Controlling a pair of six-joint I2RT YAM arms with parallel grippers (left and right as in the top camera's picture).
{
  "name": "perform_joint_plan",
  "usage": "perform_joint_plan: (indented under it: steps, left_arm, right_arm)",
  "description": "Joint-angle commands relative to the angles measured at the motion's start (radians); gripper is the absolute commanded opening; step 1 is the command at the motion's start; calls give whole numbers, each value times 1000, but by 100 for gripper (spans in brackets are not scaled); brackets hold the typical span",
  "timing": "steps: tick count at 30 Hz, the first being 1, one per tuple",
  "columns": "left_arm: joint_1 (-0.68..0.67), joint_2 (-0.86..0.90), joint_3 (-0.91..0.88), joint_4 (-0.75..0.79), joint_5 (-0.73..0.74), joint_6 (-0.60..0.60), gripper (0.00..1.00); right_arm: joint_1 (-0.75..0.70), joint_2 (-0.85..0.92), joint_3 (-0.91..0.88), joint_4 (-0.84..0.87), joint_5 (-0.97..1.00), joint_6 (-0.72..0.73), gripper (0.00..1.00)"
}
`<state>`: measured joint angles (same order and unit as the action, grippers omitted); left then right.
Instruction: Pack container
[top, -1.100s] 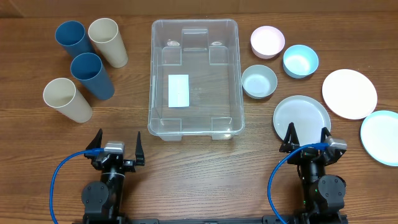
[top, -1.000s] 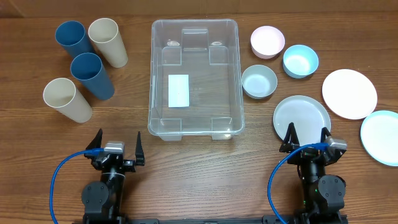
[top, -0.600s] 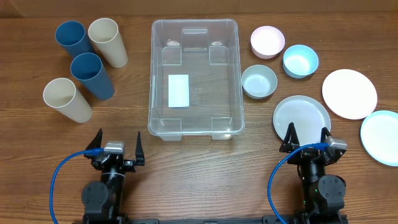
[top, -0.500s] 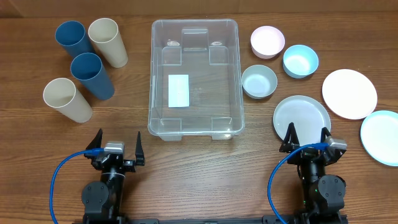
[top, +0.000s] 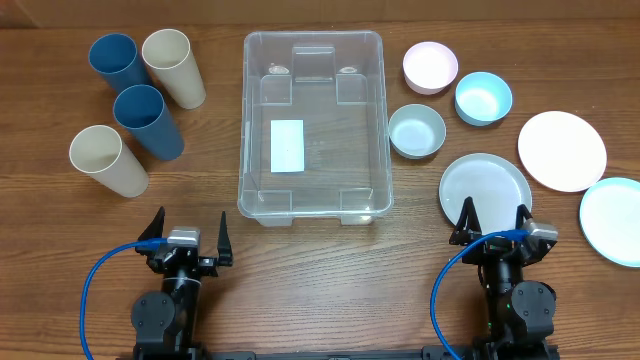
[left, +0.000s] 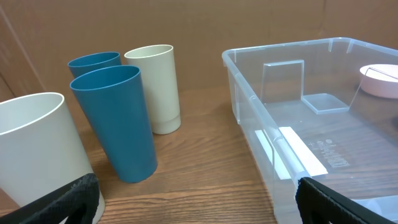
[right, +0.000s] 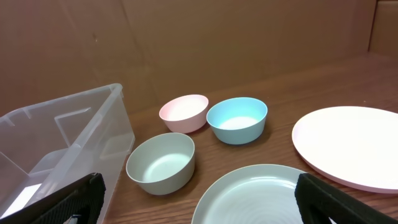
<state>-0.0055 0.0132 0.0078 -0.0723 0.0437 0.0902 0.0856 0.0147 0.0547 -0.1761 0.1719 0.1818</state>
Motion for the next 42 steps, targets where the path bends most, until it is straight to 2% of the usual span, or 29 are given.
perform_joint_plan:
  steps: [1, 5, 8, 13, 16, 19, 24, 27, 32, 35, 36, 38, 39, 40, 42]
  left_arm:
    - [6, -9, -3, -2, -3, 26, 100]
    - [6, -9, -3, -2, -3, 26, 100]
    - [6, -9, -3, -2, -3, 26, 100]
    - [6, -9, -3, -2, -3, 26, 100]
    - [6, -9, -3, -2, -3, 26, 100]
    - [6, -9, -3, -2, -3, 26, 100]
    - [6, -9, -3, -2, -3, 26, 100]
    - [6, -9, -3, -2, -3, 26, 100]
    - [6, -9, -3, -2, -3, 26, 100]
    - [6, -9, -3, -2, -3, 26, 100]
    - [6, -9, -3, -2, -3, 26, 100]
    - [6, -9, -3, -2, -3, 26, 100]
    - [6, -9, -3, -2, -3, 26, 100]
    - [6, -9, -3, -2, -3, 26, 100]
    - [6, -9, -3, -2, -3, 26, 100]
  right_arm:
    - [-4, -12, -3, 8, 18, -7, 100]
    - [-4, -12, -2, 45, 58, -5, 100]
    - [-4, -12, 22, 45, 5, 0, 100]
    - [-4, 26, 187, -96, -106, 27, 100]
    - [-4, 132, 359, -269, -106, 48, 100]
    - [-4, 319, 580, -460, -126, 54, 100]
    - [-4, 602, 870, -685, -272, 54, 100]
    - [-3, 706, 941, -747, -366, 54, 100]
    - [-3, 853, 941, -764, -476, 53, 100]
    - [-4, 924, 941, -793, -468, 53, 100]
    - [-5, 947, 941, -805, -446, 69, 100]
    - [-10, 1011, 941, -850, -321, 200, 100]
    - [-26, 1078, 941, -927, -135, 433, 100]
    - [-45, 1138, 938, -969, -40, 579, 100]
    - [-71, 1208, 929, -963, -27, 622, 100]
